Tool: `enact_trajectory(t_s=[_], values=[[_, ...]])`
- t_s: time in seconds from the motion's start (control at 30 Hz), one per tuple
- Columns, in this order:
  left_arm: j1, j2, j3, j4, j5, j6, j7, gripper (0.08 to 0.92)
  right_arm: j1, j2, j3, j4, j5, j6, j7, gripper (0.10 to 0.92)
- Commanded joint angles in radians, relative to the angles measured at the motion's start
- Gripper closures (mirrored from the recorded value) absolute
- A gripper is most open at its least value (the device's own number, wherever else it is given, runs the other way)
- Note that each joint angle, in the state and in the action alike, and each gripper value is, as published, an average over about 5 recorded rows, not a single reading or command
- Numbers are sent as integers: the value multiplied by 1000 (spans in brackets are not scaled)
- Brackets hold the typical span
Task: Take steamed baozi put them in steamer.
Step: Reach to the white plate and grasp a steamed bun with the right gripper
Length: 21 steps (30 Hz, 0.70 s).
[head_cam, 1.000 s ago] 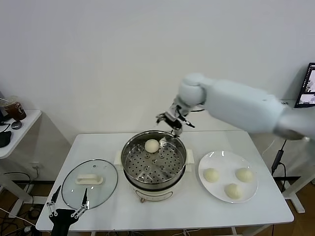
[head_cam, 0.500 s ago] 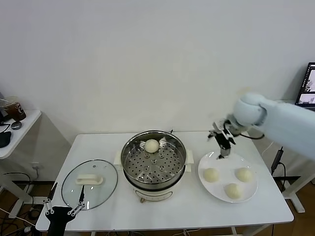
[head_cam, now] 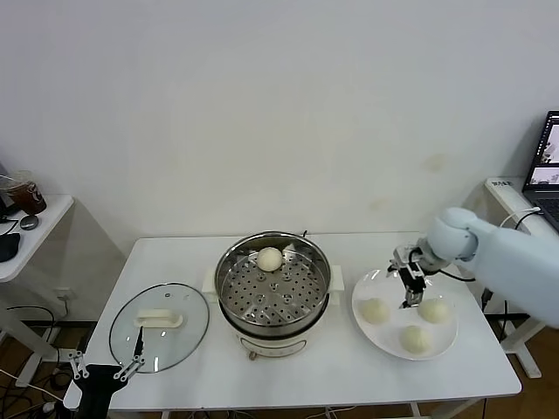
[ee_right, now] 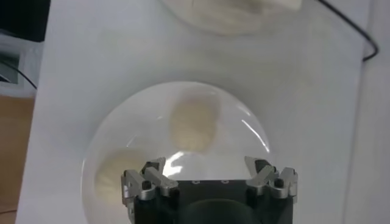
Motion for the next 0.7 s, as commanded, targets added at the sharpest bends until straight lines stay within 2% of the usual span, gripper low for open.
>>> enact_trajectory(t_s=[0.03,0.57,0.7], values=[[2,-2,-7,7,0,0,0,177,-129,89,77,-95,-76,36,7,203],[-1,-4,-10,13,0,-2,0,177,-164,158,100,-155,-113,43,19,205],[0,-4,-12,12,0,-2,-1,177,-170,156,106,-156,-122,36,13,250]])
